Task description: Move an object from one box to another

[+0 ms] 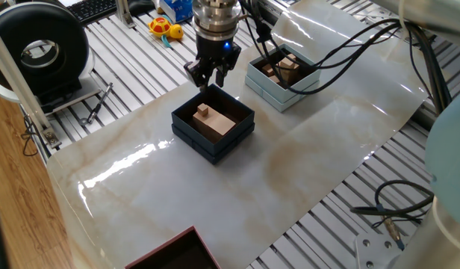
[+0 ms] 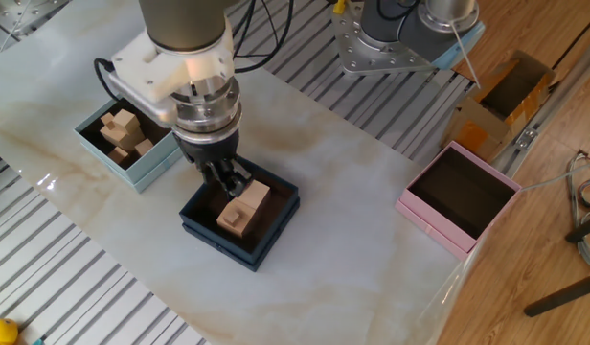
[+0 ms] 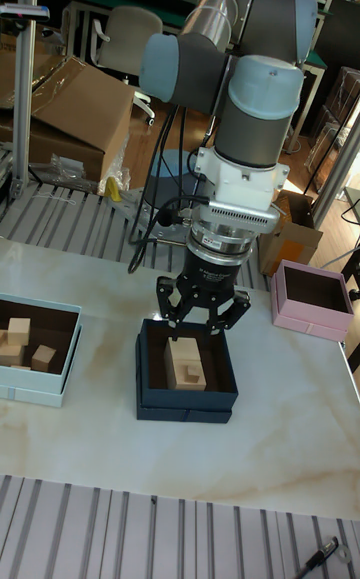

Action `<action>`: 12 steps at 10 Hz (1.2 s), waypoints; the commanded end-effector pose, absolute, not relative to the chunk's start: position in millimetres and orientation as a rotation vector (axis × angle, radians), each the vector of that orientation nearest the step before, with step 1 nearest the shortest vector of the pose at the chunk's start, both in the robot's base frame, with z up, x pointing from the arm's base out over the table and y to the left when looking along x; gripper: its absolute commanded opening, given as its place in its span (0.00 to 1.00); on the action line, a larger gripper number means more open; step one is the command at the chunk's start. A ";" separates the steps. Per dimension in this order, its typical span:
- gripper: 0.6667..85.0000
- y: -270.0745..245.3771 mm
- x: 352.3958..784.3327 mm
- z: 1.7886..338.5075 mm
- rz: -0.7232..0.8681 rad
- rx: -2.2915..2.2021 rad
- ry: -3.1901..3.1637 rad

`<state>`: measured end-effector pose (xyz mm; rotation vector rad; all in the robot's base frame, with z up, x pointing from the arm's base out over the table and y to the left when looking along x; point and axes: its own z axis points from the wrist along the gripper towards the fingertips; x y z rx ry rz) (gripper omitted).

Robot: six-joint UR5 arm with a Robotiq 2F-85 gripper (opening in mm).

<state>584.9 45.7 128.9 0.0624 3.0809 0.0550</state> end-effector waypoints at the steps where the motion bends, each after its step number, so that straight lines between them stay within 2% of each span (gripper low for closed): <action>1: 0.49 50.3 587.1 130.1 0.086 0.055 3.073; 2: 0.49 60.3 583.9 130.6 0.145 0.061 3.084; 7: 0.48 71.1 591.5 85.2 0.126 0.066 3.056; 10: 0.49 62.8 586.2 85.7 0.076 0.052 3.075; 12: 0.49 68.5 587.0 73.6 0.086 0.076 3.092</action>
